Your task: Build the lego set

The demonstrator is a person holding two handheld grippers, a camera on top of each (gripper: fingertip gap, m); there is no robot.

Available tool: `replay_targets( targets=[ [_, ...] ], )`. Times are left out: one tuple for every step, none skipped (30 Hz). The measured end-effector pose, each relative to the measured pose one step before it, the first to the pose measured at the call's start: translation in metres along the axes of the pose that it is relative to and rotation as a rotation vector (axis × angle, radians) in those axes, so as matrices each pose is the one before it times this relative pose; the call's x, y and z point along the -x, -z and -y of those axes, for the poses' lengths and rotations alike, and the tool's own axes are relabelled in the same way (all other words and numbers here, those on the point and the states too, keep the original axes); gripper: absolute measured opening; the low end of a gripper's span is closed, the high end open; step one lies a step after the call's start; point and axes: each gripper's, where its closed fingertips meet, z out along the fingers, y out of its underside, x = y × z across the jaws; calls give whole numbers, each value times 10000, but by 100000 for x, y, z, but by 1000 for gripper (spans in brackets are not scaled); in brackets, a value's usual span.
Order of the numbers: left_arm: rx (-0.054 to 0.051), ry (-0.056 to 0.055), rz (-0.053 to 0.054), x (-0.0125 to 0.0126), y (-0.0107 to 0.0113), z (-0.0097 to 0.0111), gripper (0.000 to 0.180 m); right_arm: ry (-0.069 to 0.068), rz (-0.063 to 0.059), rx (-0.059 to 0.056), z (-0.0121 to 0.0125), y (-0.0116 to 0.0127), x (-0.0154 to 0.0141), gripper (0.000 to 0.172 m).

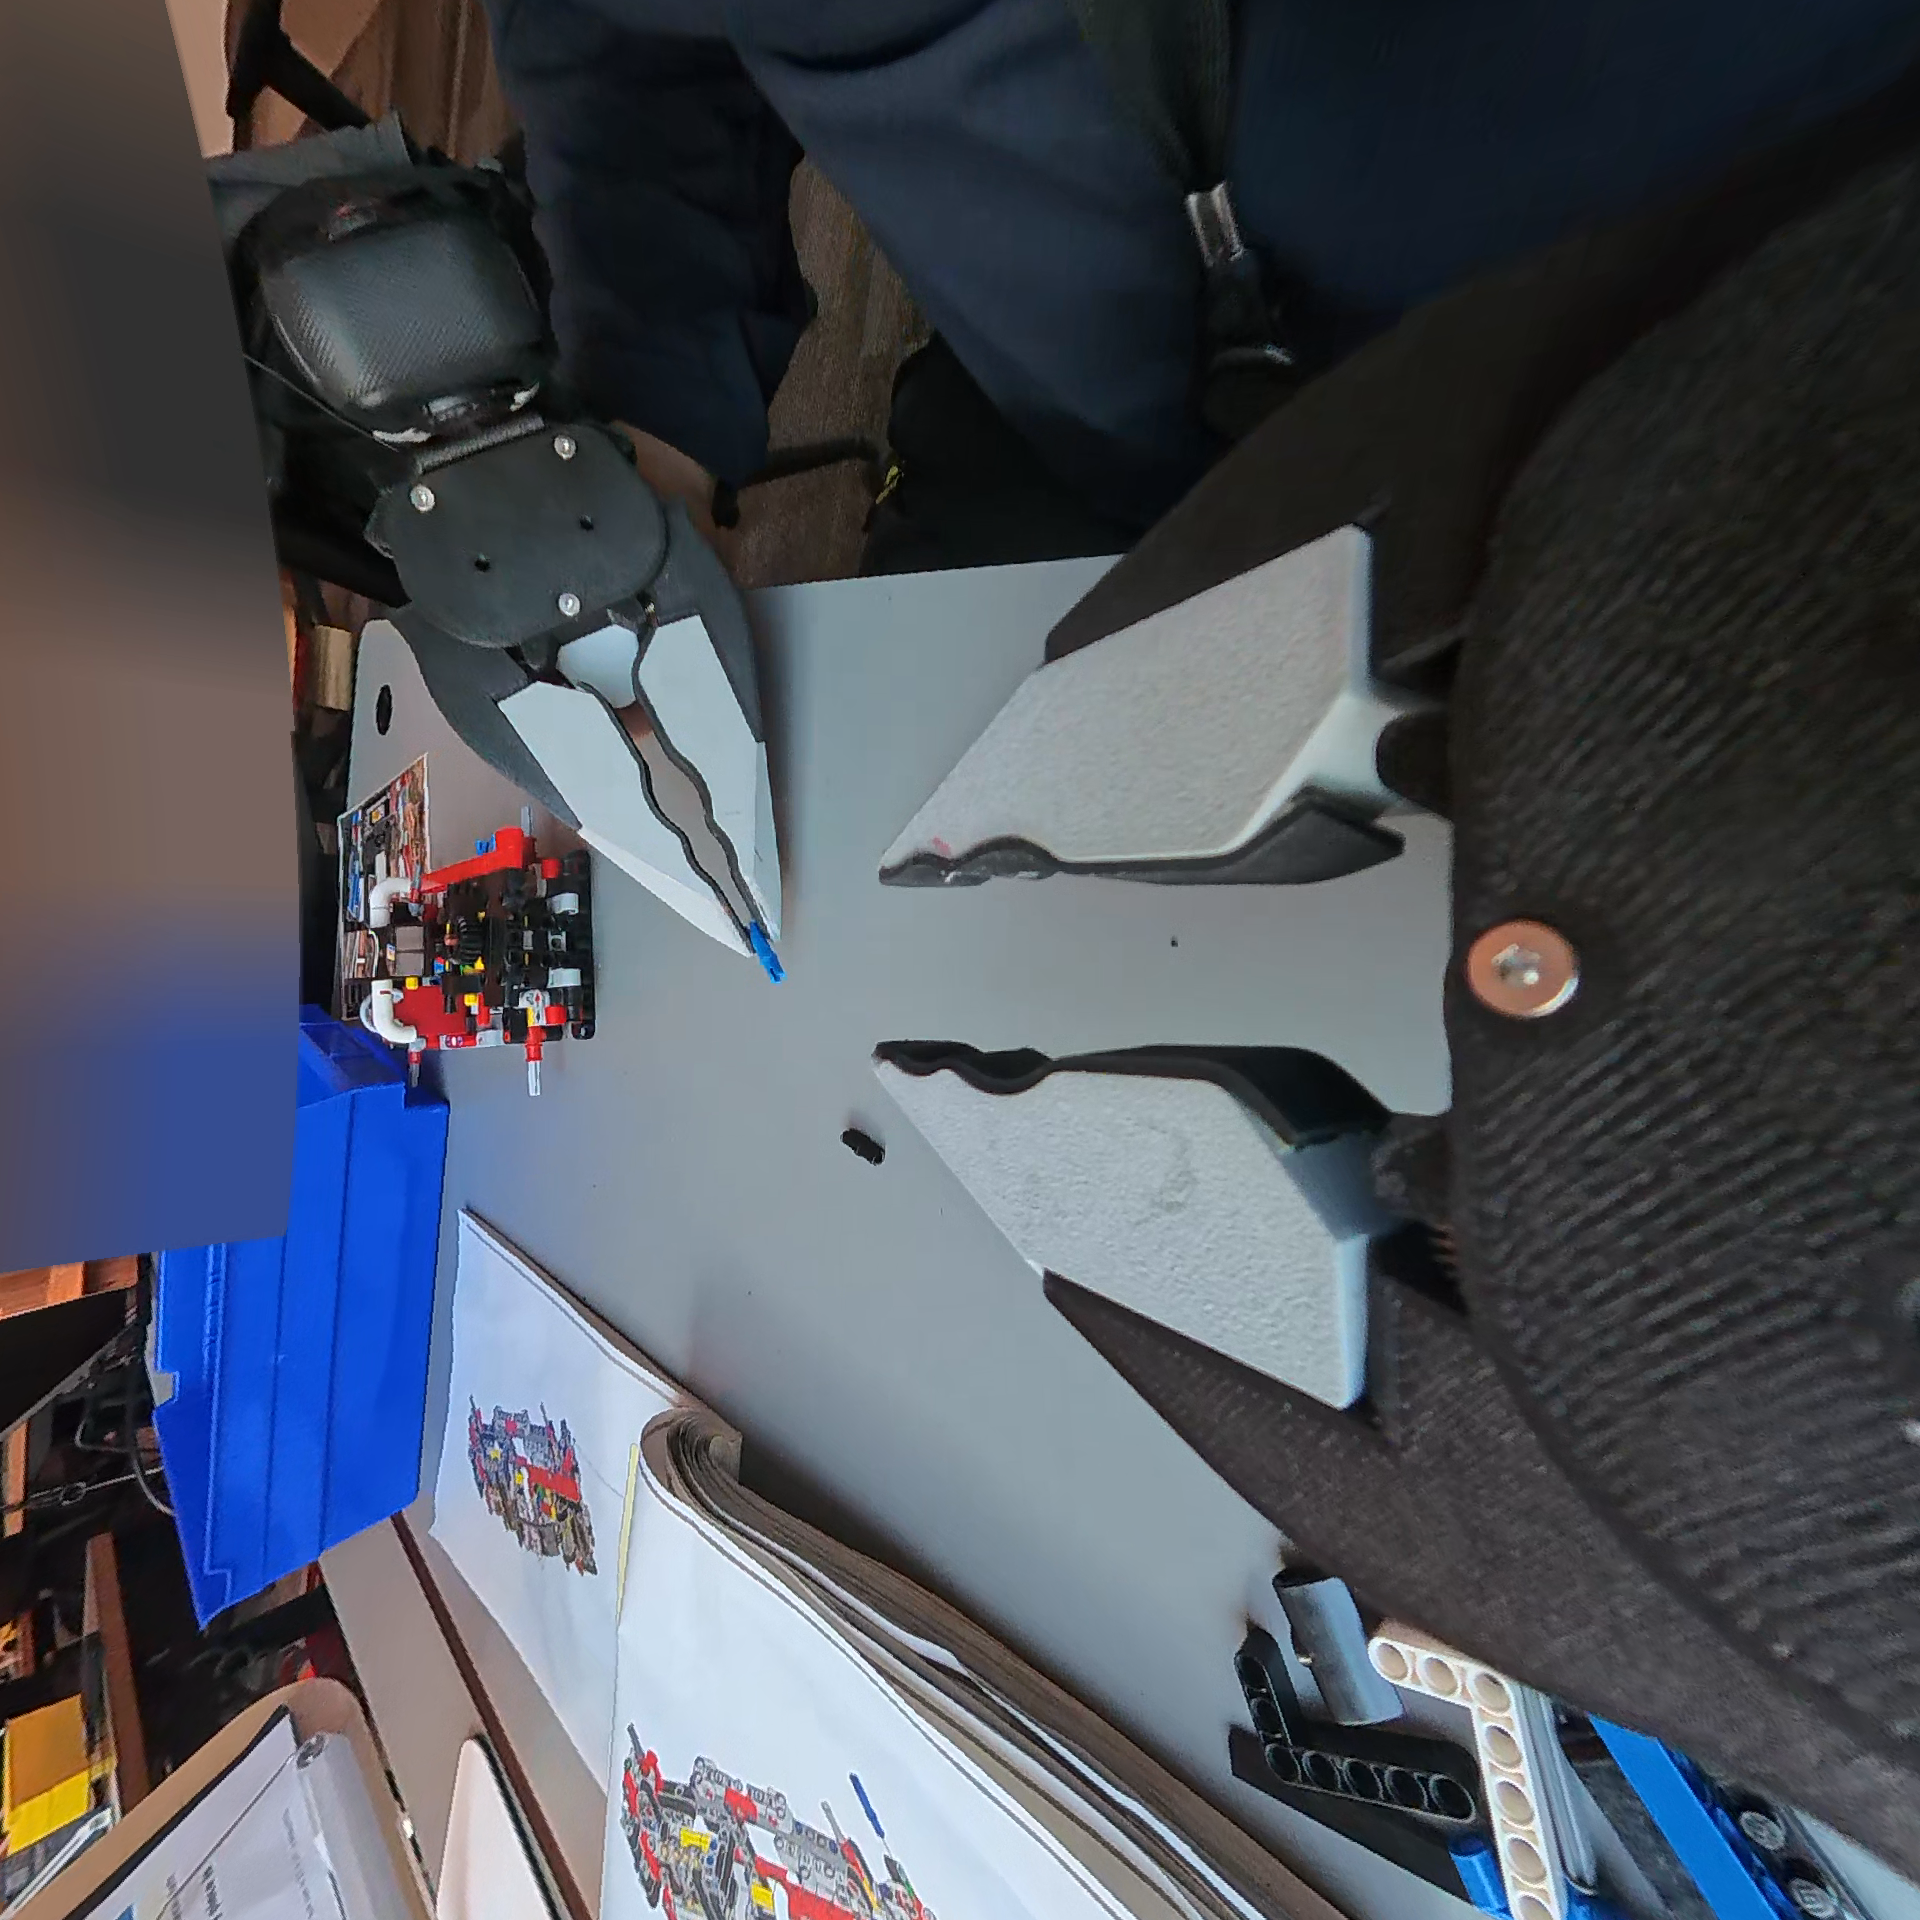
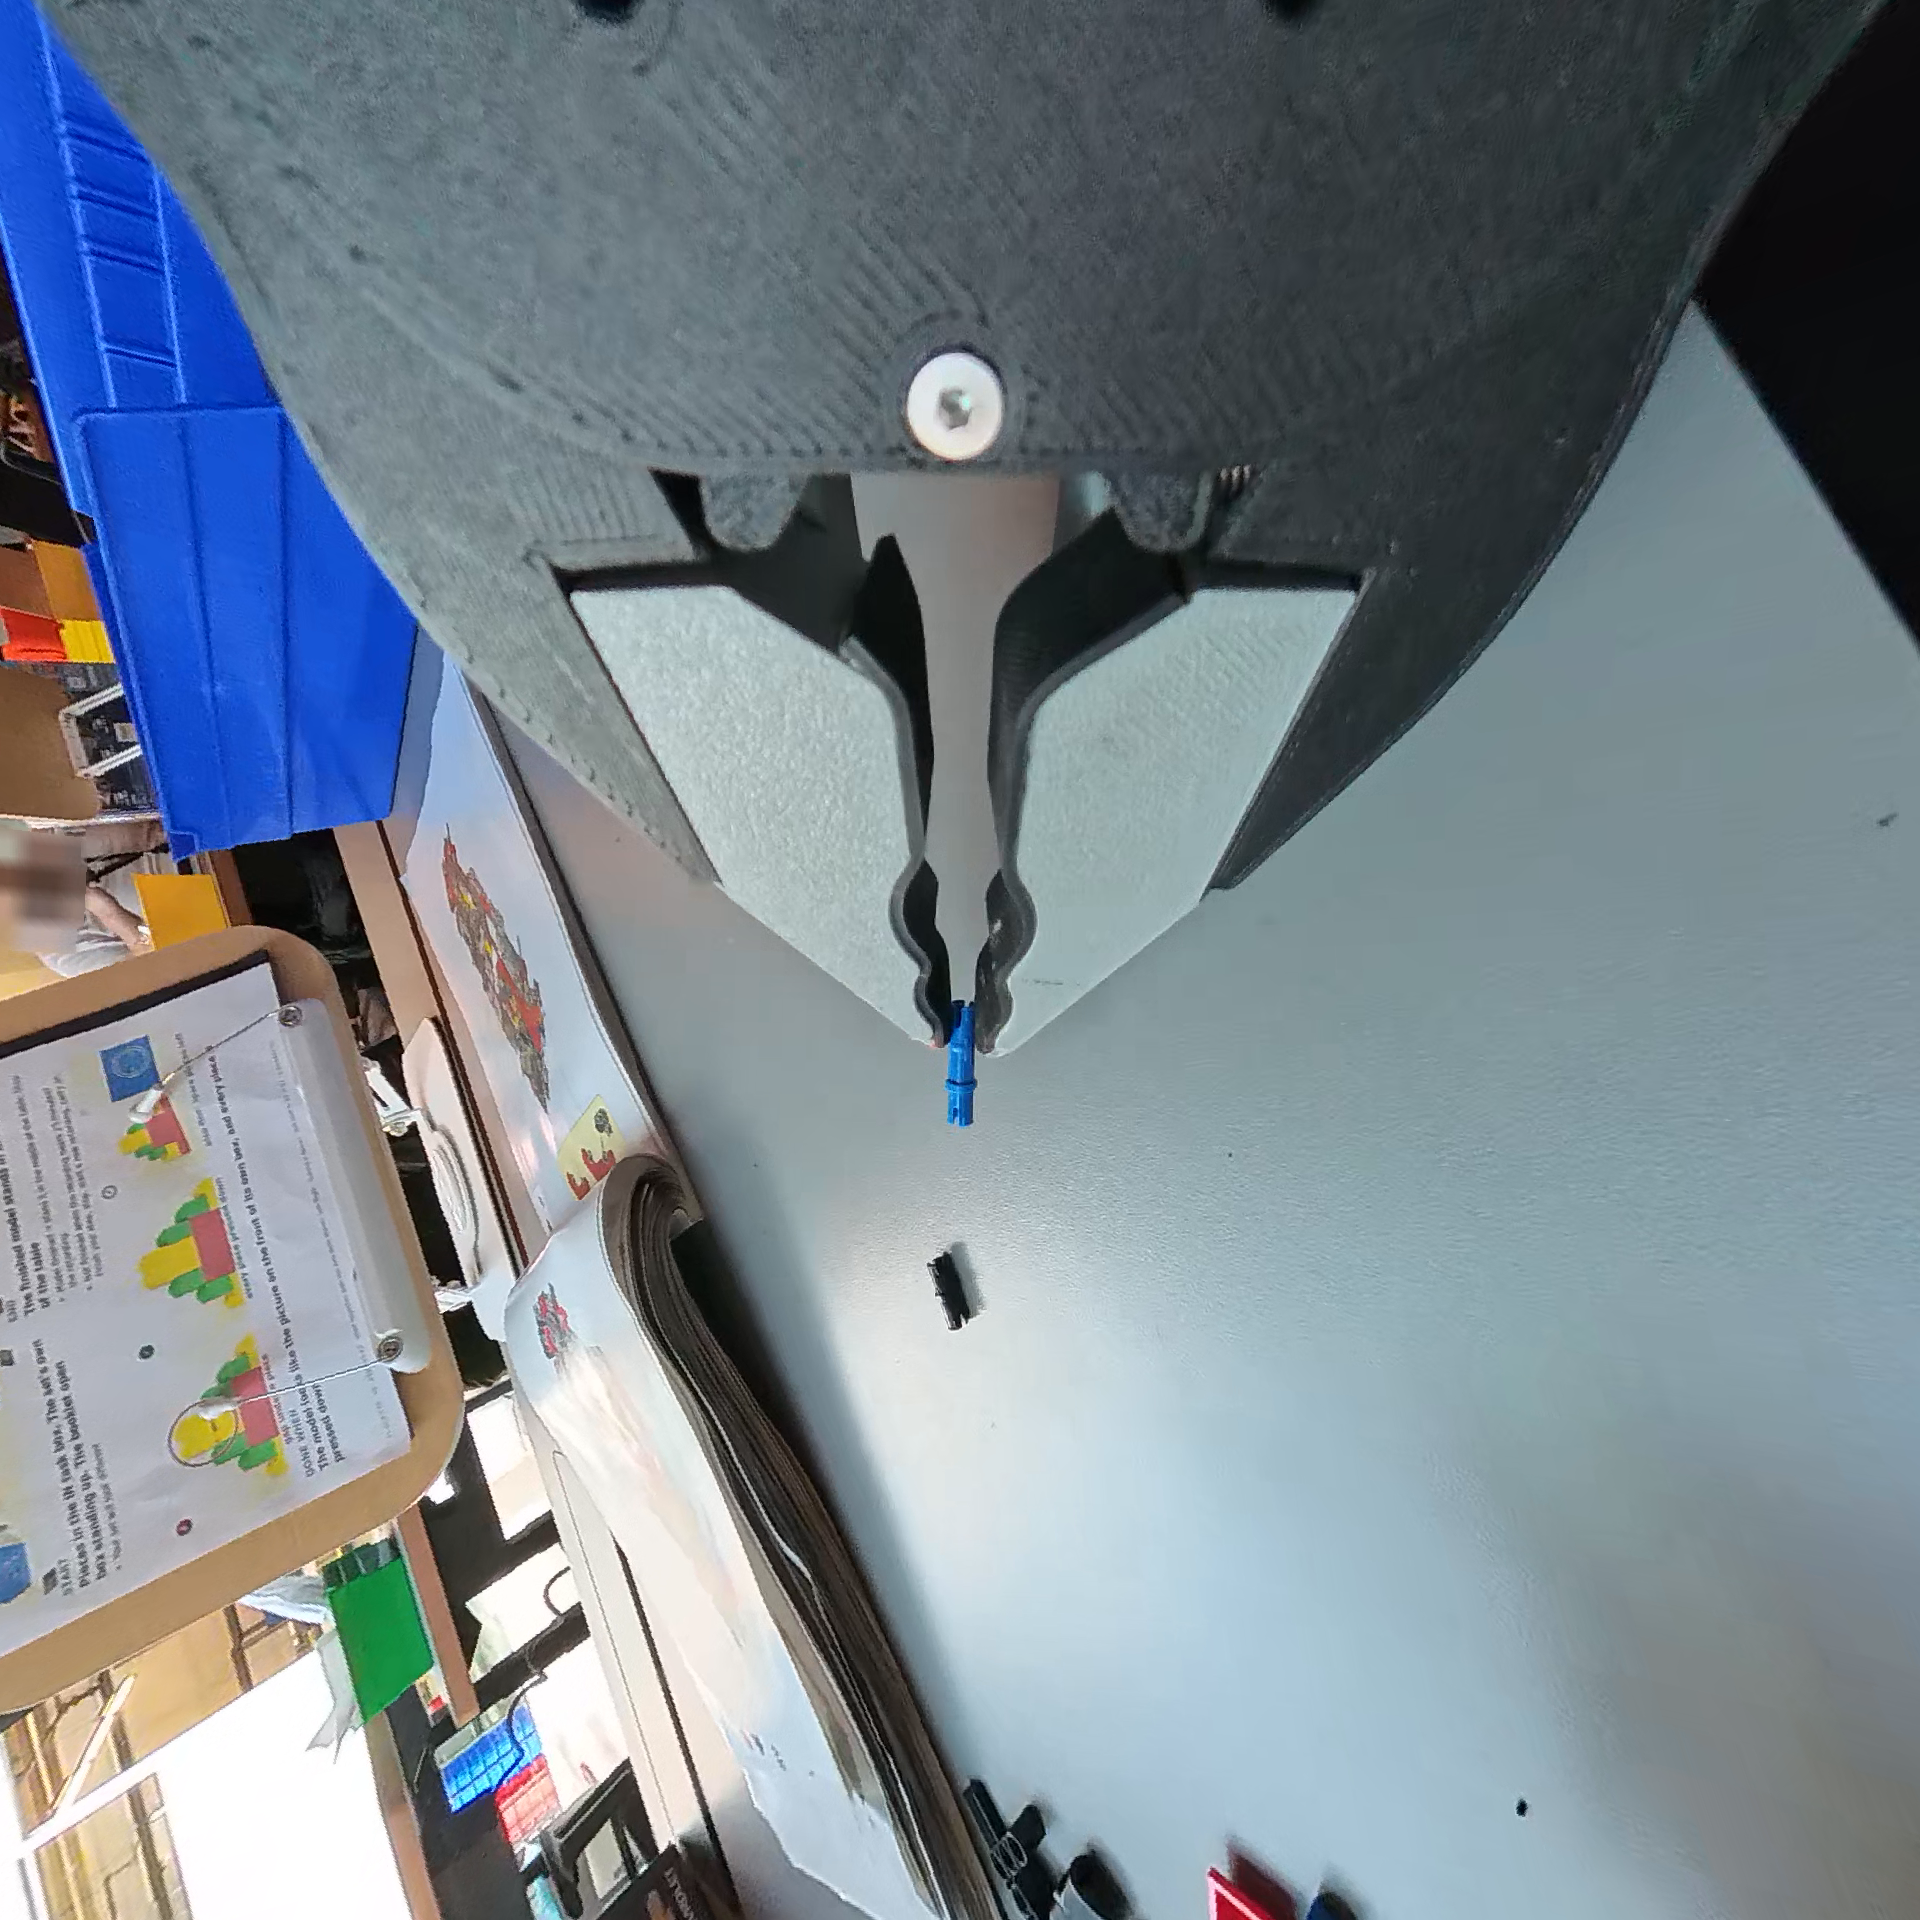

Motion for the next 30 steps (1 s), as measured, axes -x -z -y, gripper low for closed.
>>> replay_targets(
  targets=[
    [-12,31,-43,-18,1,15,28,-23,28,14,-19,-20,8,2],
    [-24,24,-19,5,19,23,28,0,31,9,-13,-23,38,2],
    [-21,35,-5,31,25,29,28,16,35,20,-17,-29,61,2],
    [2,51,-18,32,-17,-5,28,25,49,32,-29,-57,82,2],
    [16,62,-20,44,-12,-22,28,19,58,47,-53,-63,84,2],
    [7,54,-11,39,3,-5,28,-8,29,30,-44,-37,33,2],
    [-19,23,7,35,16,19,28,-27,14,-8,7,1,-5,2],
    [-36,-17,26,10,23,44,28,-27,17,-8,7,1,-15,2],
    [-31,-47,40,1,31,34,28,-10,12,5,-9,-14,10,2],
    [-7,-64,39,-28,6,12,28,14,-4,1,3,-6,13,2],
    [32,-69,24,-36,-33,-41,28,31,-21,-5,9,2,-2,2],
    [55,-63,17,-49,-60,-69,27,35,-28,-2,5,4,1,2],
    [62,-50,11,-44,-64,-86,28,26,-25,0,3,6,-4,2],
    [54,-34,7,-33,-65,-65,28,13,-17,-4,10,2,2,2],
    [38,-15,9,5,-41,-52,28,2,-8,-7,7,8,-6,2],
    [16,8,2,6,-22,-12,28,-4,-1,-10,11,17,-13,2],
    [7,33,-9,21,-9,-16,27,-5,1,-9,11,6,-3,2],
    [10,46,-16,24,-13,-16,27,0,-4,-11,13,5,1,2],
    [-4,37,-11,29,0,6,27,5,2,-3,4,-2,0,2],
    [-23,16,-2,12,29,28,27,4,11,14,-12,-9,20,2],
    [-32,-2,9,5,27,40,27,1,3,11,-11,-17,5,2],
    [-26,-11,9,4,25,33,27,-1,-2,0,-1,0,-3,2],
    [-12,-12,5,-7,11,10,27,0,-3,-1,1,0,-4,2],
    [5,-9,-4,-13,-10,-3,27,0,-7,4,-6,3,-9,2],
    [8,-2,-10,-19,-1,-9,27,-1,-13,4,-6,3,-18,2],
    [-6,4,-7,2,-4,8,27,-1,-16,6,-6,-8,-14,2],
    [-22,10,-5,5,22,29,27,-3,-11,9,-11,-6,-21,2],
    [-27,16,-9,3,23,25,27,-6,-5,15,-17,-14,-17,2],
    [-30,16,-12,-2,40,45,27,-11,-5,22,-36,-19,-14,2],
    [-27,16,-20,2,24,25,27,-12,-9,16,-12,-9,-25,2]
  ],
)
